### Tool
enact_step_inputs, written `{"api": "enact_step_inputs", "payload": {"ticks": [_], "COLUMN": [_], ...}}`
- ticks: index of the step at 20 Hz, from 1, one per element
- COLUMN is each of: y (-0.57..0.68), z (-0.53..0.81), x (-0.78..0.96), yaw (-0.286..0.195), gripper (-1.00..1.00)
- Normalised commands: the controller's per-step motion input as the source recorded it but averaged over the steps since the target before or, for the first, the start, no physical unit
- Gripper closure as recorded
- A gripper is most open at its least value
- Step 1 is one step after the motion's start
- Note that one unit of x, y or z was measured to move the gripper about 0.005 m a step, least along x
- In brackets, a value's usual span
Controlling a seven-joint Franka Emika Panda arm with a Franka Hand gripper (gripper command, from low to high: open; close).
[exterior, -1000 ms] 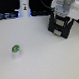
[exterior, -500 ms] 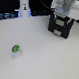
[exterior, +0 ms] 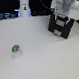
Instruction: Open the kcup holder, insert the kcup into the holder, and close the kcup holder
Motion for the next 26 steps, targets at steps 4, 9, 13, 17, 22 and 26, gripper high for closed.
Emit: {"api": "enact_step_inputs", "payload": {"ticks": [4,9,13,17,22,26], "y": [-0.13,-0.21,-0.25,-0.26,-0.25,-0.25], "z": [0.30,0.25,0.05,0.09,0.22,0.26], "x": [0.77,0.98,0.99,1.00,1.00,1.00], "yaw": [0.006,-0.020,-0.036,-0.037,-0.029,-0.032], "gripper": [1.00,1.00,1.00,1.00,1.00,1.00]}}
